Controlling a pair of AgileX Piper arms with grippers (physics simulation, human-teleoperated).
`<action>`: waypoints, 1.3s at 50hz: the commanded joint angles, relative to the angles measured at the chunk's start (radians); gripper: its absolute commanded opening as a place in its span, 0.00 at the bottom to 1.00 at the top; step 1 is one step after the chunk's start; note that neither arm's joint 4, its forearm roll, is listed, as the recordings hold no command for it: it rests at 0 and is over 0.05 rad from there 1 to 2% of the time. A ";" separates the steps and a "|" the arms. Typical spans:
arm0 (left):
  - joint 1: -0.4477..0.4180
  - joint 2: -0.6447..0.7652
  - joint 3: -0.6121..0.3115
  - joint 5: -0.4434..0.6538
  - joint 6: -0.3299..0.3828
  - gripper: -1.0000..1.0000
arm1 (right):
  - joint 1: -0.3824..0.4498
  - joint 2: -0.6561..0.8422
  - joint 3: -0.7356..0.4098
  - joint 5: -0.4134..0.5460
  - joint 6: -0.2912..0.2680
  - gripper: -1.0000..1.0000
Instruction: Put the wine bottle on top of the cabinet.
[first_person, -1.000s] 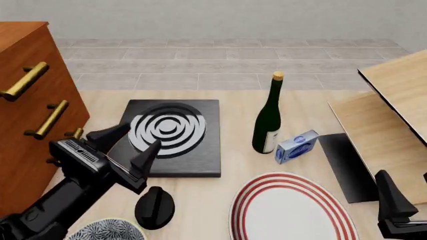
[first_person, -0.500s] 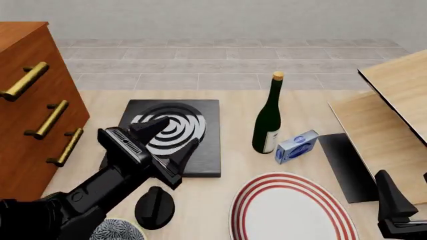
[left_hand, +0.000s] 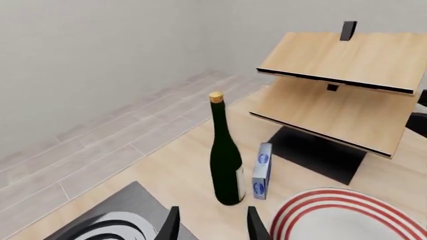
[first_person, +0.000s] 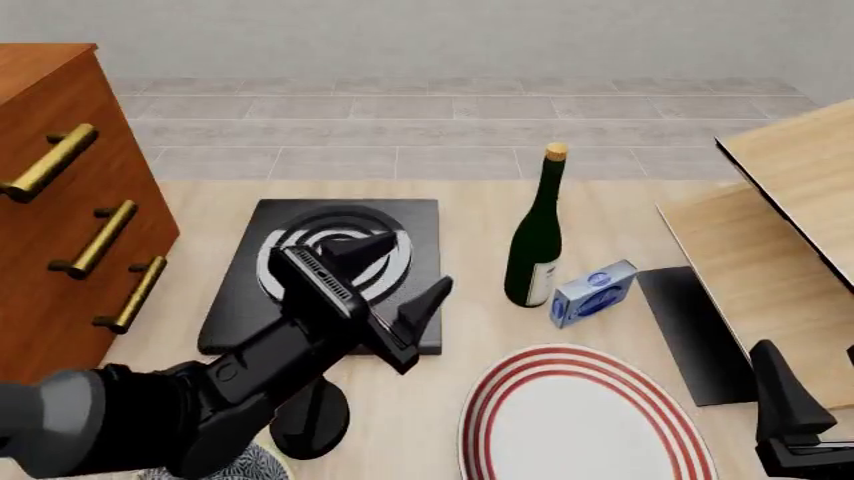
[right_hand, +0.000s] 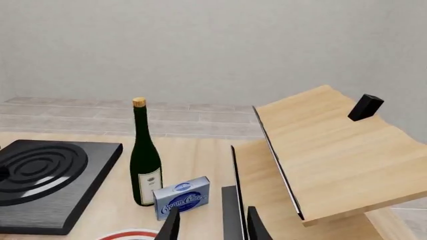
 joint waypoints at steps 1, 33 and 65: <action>-0.021 0.078 -0.055 -0.016 -0.002 1.00 | 0.000 0.000 0.000 0.000 0.000 1.00; -0.006 0.259 -0.293 0.081 0.018 1.00 | 0.000 0.000 0.000 0.000 0.000 1.00; -0.028 0.374 -0.423 0.090 0.016 1.00 | 0.000 0.000 0.000 0.000 0.000 1.00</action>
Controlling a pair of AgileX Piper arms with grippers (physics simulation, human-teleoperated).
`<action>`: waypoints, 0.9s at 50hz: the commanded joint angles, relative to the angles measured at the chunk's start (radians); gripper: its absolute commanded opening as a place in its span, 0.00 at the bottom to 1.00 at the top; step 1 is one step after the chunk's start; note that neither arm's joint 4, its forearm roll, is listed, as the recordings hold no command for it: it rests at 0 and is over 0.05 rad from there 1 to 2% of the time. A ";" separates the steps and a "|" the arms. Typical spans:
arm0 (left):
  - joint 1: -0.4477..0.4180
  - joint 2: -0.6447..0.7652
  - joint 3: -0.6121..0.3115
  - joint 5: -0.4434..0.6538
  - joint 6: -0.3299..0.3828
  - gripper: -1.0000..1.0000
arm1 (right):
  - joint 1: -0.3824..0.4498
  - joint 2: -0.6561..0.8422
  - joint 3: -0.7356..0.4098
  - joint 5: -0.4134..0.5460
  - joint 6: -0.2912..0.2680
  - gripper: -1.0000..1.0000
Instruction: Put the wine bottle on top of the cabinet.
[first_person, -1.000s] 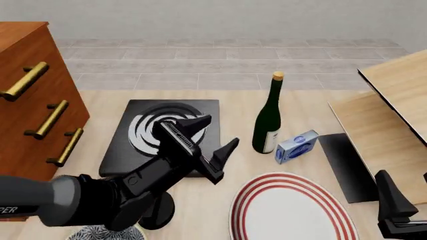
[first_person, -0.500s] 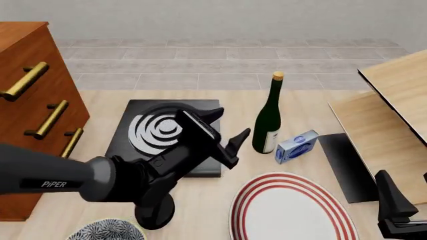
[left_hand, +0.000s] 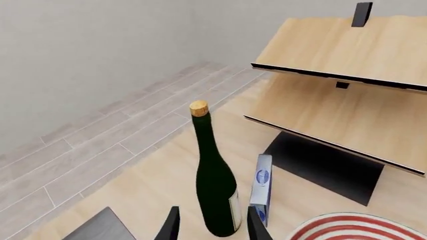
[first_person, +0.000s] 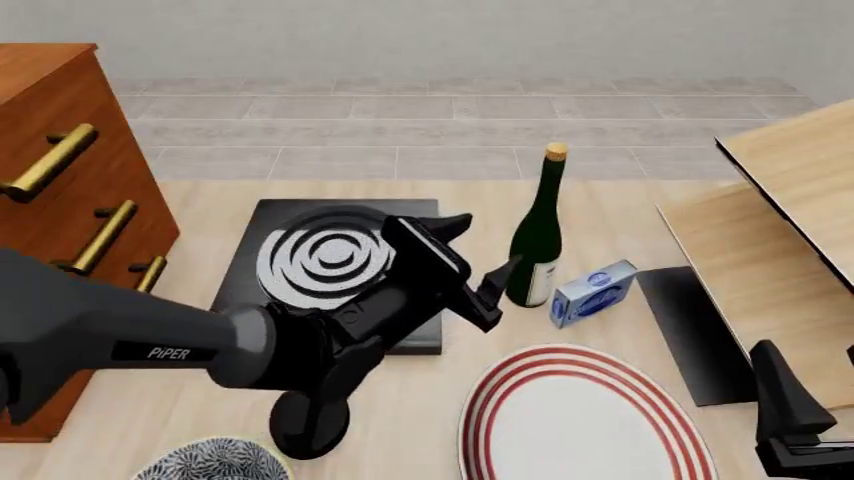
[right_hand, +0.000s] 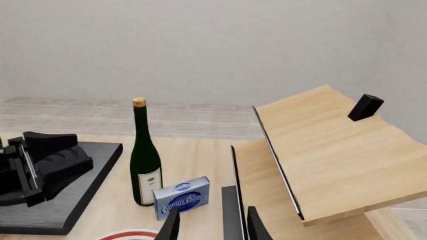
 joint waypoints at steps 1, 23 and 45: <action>0.001 0.039 -0.042 0.000 -0.002 1.00 | 0.000 0.000 0.000 0.000 0.000 1.00; 0.009 0.113 -0.119 -0.008 -0.020 1.00 | 0.000 0.000 0.000 0.000 0.000 1.00; 0.019 0.151 -0.179 -0.003 -0.027 1.00 | 0.000 0.000 0.000 0.000 0.000 1.00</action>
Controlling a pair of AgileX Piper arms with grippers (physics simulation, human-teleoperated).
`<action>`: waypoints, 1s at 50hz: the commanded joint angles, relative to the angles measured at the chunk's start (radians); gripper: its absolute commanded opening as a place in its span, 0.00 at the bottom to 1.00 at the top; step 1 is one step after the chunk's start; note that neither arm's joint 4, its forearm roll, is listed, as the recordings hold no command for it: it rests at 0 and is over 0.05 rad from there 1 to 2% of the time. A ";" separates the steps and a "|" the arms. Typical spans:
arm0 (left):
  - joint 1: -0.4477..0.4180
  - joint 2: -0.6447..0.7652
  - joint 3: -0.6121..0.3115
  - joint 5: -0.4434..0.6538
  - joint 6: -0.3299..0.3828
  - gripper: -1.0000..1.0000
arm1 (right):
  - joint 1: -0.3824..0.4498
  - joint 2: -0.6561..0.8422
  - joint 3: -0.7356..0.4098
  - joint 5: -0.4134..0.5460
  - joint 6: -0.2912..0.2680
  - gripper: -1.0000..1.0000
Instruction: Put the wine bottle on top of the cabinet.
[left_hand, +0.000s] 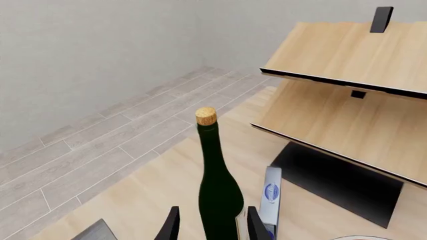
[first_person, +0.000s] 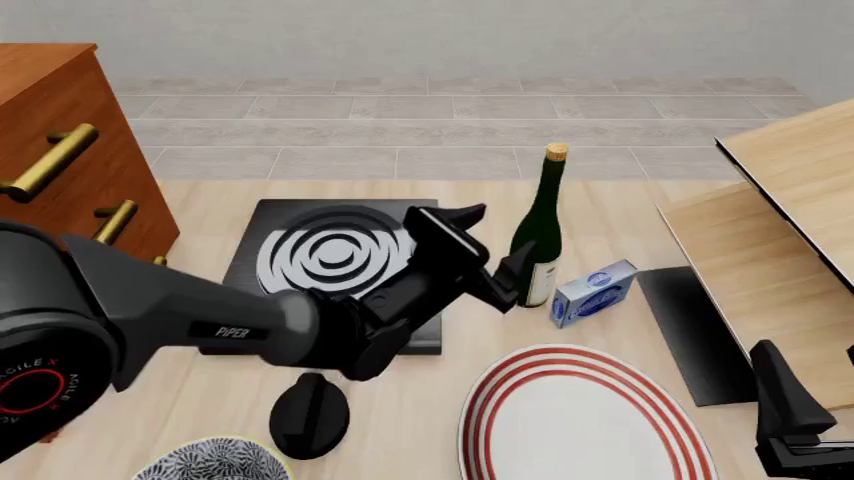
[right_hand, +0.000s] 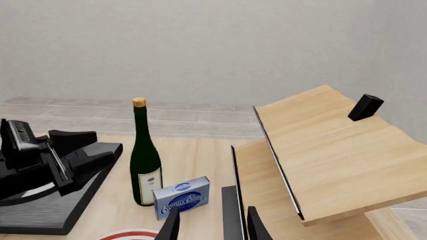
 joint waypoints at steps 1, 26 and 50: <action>0.005 0.025 -0.035 0.002 -0.005 1.00 | 0.000 0.000 0.000 0.000 0.000 1.00; -0.006 0.083 -0.136 0.033 0.000 1.00 | 0.000 0.000 0.000 0.000 0.000 1.00; 0.006 0.134 -0.218 0.047 -0.025 1.00 | 0.000 0.000 0.000 0.000 0.000 1.00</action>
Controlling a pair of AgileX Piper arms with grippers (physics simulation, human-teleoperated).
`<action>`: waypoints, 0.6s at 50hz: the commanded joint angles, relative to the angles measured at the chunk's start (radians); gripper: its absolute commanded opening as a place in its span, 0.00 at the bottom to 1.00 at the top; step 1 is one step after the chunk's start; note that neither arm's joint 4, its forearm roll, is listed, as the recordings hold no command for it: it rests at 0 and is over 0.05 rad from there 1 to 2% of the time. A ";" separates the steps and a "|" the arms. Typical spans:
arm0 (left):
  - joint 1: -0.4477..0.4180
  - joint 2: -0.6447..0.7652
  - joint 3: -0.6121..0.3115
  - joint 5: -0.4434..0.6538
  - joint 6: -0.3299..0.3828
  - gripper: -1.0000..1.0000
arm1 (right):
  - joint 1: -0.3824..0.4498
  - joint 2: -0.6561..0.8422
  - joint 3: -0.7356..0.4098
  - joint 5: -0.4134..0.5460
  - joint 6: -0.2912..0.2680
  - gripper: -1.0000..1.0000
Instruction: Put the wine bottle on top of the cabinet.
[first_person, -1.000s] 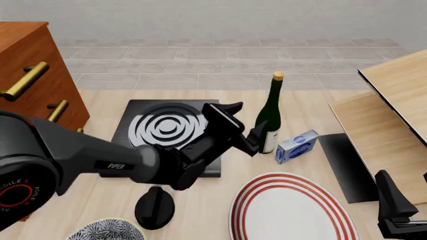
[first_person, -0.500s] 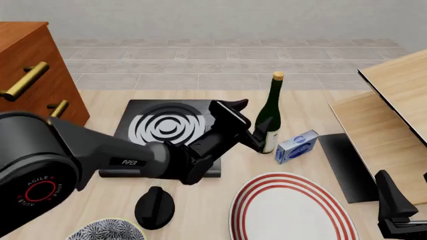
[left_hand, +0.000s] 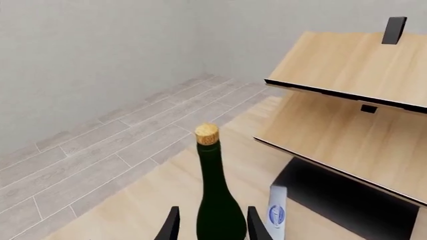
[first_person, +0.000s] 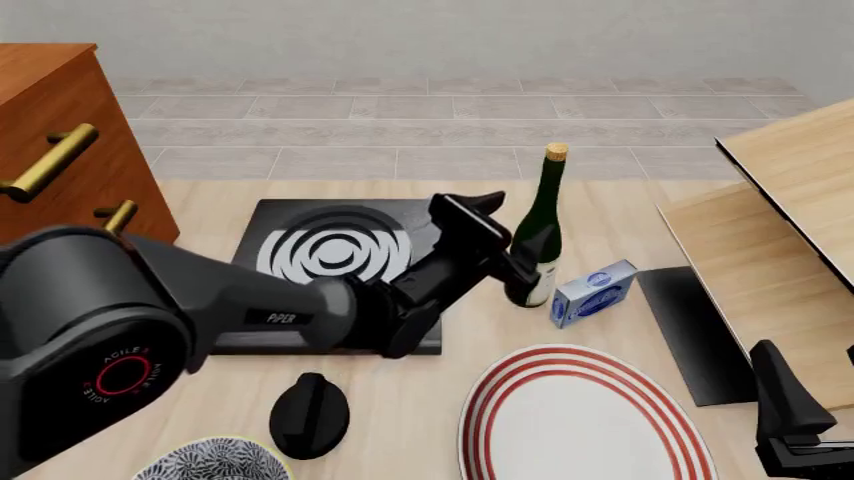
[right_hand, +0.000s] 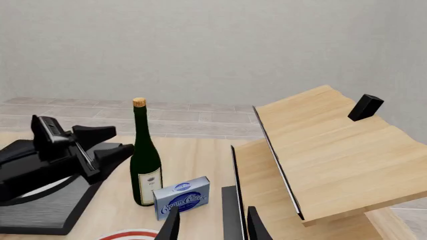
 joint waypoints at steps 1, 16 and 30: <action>0.005 0.018 -0.038 0.011 -0.008 1.00 | 0.000 0.000 0.000 0.000 0.000 1.00; -0.005 0.051 -0.083 0.019 -0.011 1.00 | 0.000 0.000 0.000 0.000 0.000 1.00; -0.008 0.092 -0.120 0.016 -0.023 1.00 | 0.000 0.000 0.000 0.000 0.000 1.00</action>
